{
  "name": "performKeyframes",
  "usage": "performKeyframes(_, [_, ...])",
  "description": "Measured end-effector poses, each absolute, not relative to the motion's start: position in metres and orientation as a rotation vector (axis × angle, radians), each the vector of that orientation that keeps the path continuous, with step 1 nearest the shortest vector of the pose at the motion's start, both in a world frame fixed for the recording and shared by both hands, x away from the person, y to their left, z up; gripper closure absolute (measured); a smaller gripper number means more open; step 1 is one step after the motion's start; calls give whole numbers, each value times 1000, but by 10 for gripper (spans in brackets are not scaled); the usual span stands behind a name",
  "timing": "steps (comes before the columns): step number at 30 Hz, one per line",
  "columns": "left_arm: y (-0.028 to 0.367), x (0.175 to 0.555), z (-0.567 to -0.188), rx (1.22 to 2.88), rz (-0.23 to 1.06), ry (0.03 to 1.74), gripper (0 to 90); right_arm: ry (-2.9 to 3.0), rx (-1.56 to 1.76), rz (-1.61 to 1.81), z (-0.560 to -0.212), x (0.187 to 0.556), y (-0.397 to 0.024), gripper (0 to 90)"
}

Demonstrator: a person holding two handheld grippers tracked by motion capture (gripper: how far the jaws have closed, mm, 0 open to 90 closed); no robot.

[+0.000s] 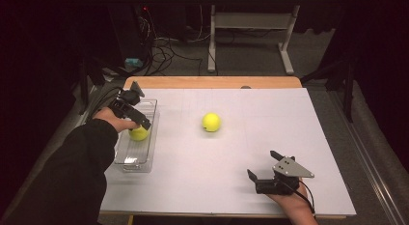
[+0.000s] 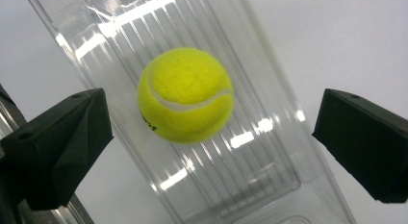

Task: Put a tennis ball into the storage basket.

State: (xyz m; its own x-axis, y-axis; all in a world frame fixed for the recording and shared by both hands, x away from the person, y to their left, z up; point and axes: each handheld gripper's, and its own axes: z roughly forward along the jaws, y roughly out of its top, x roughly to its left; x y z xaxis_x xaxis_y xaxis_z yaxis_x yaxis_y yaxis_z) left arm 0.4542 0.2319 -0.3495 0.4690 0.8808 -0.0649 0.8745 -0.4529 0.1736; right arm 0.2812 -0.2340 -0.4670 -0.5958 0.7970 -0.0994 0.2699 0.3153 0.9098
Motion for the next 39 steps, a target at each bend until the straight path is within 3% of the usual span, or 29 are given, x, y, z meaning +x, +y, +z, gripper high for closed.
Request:
performKeyframes(19, [172,412,-357,2677,33,1313,5,2021,944,1261,-464,279,-236,0])
performKeyframes(39, [114,370,-372,2682,-4,1102,5,2014,968,1292,-462,288,-225,0])
